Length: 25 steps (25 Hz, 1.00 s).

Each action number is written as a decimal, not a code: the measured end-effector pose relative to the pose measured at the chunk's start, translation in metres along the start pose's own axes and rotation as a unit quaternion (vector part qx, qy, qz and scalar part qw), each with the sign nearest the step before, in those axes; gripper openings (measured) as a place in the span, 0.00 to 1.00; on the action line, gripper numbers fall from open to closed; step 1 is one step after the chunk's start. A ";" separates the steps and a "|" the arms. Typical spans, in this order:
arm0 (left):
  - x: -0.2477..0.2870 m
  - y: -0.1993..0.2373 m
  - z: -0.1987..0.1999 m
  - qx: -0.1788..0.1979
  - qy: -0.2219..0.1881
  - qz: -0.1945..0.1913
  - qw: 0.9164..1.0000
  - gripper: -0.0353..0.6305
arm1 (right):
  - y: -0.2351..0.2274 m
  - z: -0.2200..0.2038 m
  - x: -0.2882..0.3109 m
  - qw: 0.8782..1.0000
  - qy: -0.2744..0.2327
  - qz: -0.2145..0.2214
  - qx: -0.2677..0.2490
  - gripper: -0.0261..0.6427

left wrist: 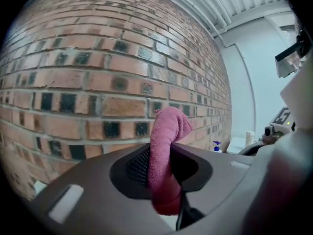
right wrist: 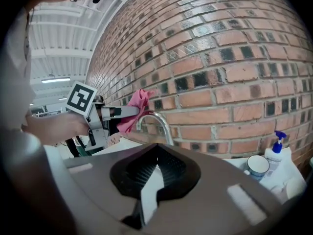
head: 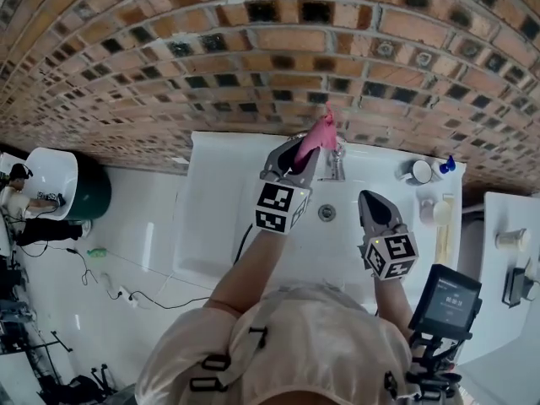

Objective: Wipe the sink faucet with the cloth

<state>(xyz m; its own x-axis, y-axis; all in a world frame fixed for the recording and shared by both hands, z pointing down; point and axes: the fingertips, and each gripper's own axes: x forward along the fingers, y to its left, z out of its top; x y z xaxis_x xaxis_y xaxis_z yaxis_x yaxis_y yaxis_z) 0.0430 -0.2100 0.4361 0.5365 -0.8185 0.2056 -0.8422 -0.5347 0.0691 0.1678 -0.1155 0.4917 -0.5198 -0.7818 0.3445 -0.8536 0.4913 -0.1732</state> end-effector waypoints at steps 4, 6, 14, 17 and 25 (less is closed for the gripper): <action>-0.028 0.044 -0.012 -0.041 0.009 0.046 0.998 0.20 | 0.020 0.006 0.001 1.000 -0.004 0.014 -0.010 0.03; -0.045 0.062 -0.025 -0.051 0.020 0.065 0.996 0.20 | 0.028 0.007 0.000 1.000 -0.003 0.015 -0.012 0.03; -0.129 0.122 -0.084 -0.046 0.076 0.130 0.988 0.20 | 0.074 0.017 0.024 0.999 -0.007 0.035 -0.031 0.03; -0.159 0.134 -0.105 -0.052 0.092 0.150 0.983 0.20 | 0.090 0.019 0.030 0.998 -0.006 0.046 -0.036 0.03; -0.222 0.178 -0.201 -0.082 0.185 0.177 0.963 0.20 | 0.141 0.011 0.053 0.997 0.016 0.059 -0.045 0.03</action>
<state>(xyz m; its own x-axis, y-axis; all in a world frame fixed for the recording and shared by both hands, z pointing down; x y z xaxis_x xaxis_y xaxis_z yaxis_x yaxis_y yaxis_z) -0.2366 -0.0814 0.5994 0.1840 -0.7959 0.5768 -0.9822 -0.1713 0.0769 0.0199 -0.0920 0.4756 -0.6135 -0.7044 0.3570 -0.7794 0.6128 -0.1303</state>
